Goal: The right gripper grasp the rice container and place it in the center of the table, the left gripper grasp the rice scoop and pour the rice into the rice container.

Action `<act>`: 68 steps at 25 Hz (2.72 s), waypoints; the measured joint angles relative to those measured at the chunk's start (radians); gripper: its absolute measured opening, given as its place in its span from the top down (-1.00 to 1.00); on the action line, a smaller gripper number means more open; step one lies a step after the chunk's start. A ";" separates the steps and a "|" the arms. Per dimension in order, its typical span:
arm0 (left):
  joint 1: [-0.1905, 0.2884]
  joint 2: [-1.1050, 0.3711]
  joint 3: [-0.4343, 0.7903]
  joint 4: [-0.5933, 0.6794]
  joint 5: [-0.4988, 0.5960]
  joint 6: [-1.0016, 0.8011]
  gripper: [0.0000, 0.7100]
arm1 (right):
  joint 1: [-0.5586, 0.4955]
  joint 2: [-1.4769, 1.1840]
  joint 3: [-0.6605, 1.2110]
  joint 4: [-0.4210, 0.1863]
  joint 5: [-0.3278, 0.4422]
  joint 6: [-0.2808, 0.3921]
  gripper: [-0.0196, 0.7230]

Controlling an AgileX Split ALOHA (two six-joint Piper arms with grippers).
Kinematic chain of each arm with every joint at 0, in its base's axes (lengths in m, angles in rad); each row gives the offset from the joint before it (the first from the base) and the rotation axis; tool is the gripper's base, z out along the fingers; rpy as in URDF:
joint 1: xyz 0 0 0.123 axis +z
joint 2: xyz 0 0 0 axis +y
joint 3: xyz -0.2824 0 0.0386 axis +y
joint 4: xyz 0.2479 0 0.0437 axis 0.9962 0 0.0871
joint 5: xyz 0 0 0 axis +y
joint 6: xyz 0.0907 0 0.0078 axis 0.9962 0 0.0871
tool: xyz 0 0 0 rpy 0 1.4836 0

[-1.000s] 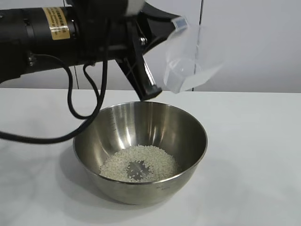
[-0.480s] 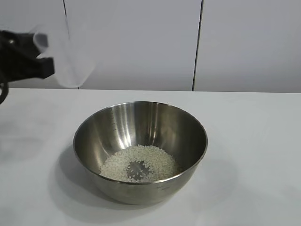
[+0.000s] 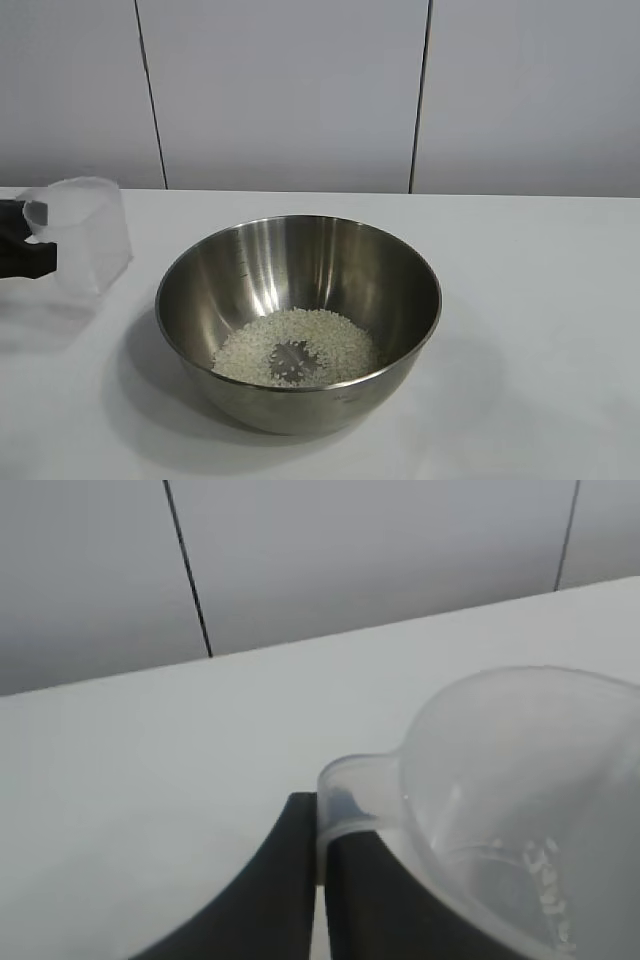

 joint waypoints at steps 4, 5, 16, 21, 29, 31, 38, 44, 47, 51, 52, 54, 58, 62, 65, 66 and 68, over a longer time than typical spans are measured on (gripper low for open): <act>0.000 0.041 -0.006 -0.001 0.000 0.000 0.97 | 0.000 0.000 0.000 0.000 0.000 0.000 -0.77; 0.000 0.050 -0.006 -0.002 0.000 0.000 0.97 | 0.000 0.000 0.000 0.000 0.000 0.000 -0.77; 0.000 0.090 -0.008 -0.002 -0.001 0.000 0.83 | 0.000 0.000 0.000 0.000 0.000 0.000 -0.77; 0.000 0.090 -0.008 0.008 -0.007 0.000 0.46 | 0.000 0.000 0.000 0.000 0.000 0.000 -0.77; 0.000 0.090 0.058 0.010 -0.007 0.000 -0.11 | 0.000 0.000 0.000 0.000 -0.001 0.000 -0.77; 0.000 0.090 0.074 0.010 -0.007 0.000 -0.18 | 0.000 0.000 0.000 0.000 -0.001 0.000 -0.77; 0.000 0.021 0.143 0.010 -0.007 0.000 -0.57 | 0.000 0.000 0.000 0.000 0.000 0.000 -0.77; 0.000 -0.198 0.176 0.010 0.024 0.000 -0.66 | 0.000 0.000 0.000 0.000 0.000 0.000 -0.77; 0.000 -0.348 0.144 0.012 0.235 -0.029 -0.69 | 0.000 0.000 0.000 0.000 0.000 0.000 -0.77; 0.000 -0.564 0.029 0.084 0.599 -0.125 -0.71 | 0.000 0.000 0.000 0.000 0.000 0.000 -0.77; 0.000 -0.615 -0.007 0.132 0.704 -0.168 -0.71 | 0.000 0.000 0.000 0.000 0.000 0.000 -0.77; 0.000 -0.695 -0.103 0.227 0.912 -0.284 -0.71 | 0.000 0.000 0.000 0.000 0.001 0.000 -0.77; 0.000 -0.812 -0.292 0.332 1.229 -0.468 -0.71 | 0.000 0.000 0.000 0.000 0.000 0.000 -0.77; 0.000 -0.872 -0.458 0.292 1.456 -0.415 -0.71 | 0.000 0.000 0.000 0.000 0.000 0.000 -0.77; 0.000 -0.882 -0.582 0.109 1.607 -0.188 -0.71 | 0.000 0.000 0.000 0.000 0.000 0.000 -0.77; 0.000 -0.882 -0.611 0.024 1.647 -0.092 -0.71 | 0.000 0.000 0.000 0.000 0.000 0.000 -0.77; 0.000 -0.882 -0.676 -0.124 1.739 0.069 -0.75 | 0.000 0.000 0.000 0.000 0.000 0.000 -0.77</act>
